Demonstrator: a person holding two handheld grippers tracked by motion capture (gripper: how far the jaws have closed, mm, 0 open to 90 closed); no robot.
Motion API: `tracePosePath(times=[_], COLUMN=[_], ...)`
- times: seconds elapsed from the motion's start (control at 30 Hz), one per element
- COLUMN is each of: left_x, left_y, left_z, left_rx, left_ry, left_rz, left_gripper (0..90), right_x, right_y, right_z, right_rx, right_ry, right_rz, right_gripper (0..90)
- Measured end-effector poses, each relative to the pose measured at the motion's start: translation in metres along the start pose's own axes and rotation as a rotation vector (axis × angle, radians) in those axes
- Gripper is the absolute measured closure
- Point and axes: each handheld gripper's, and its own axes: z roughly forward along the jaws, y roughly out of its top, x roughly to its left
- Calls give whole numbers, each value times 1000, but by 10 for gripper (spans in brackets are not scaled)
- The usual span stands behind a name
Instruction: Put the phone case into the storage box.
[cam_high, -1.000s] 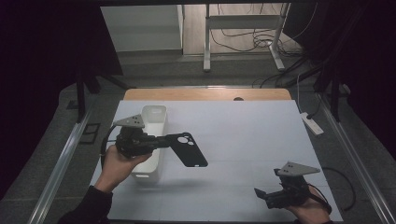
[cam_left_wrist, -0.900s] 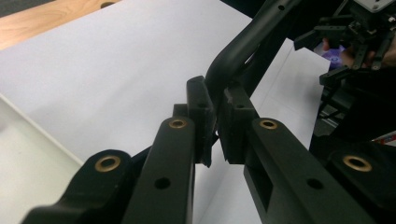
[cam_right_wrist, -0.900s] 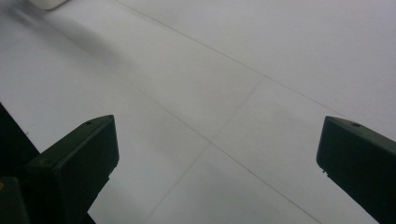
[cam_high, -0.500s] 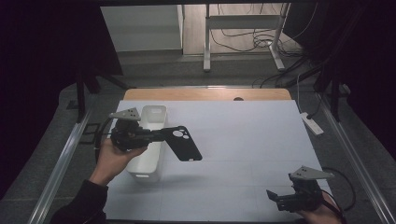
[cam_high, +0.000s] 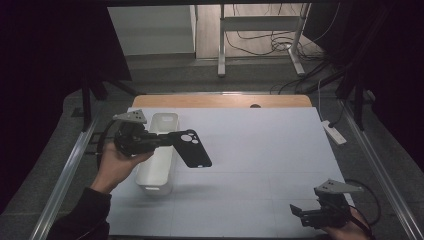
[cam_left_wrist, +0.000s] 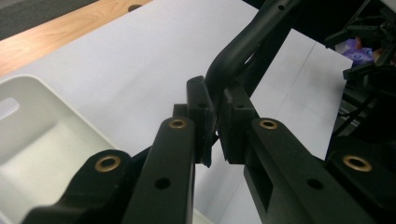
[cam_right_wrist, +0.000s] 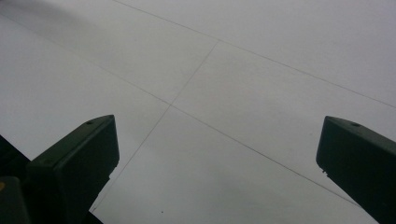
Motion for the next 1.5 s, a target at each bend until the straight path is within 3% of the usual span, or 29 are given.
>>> tracePosePath(times=[0.67, 1.03, 1.5], left_x=[13, 26, 41], left_y=[2, -5, -15], left_z=[-34, -58, -73], left_rx=[20, 15, 27], left_ry=[97, 150, 207], left_rz=[-1, -27, -60], left_gripper=[837, 836, 836], right_x=[0, 0, 1], right_y=[0, 0, 0], right_z=[0, 0, 1], right_rx=[2, 4, 8], right_ry=[7, 6, 7], right_rz=[-3, -5, -7], right_gripper=[0, 0, 0])
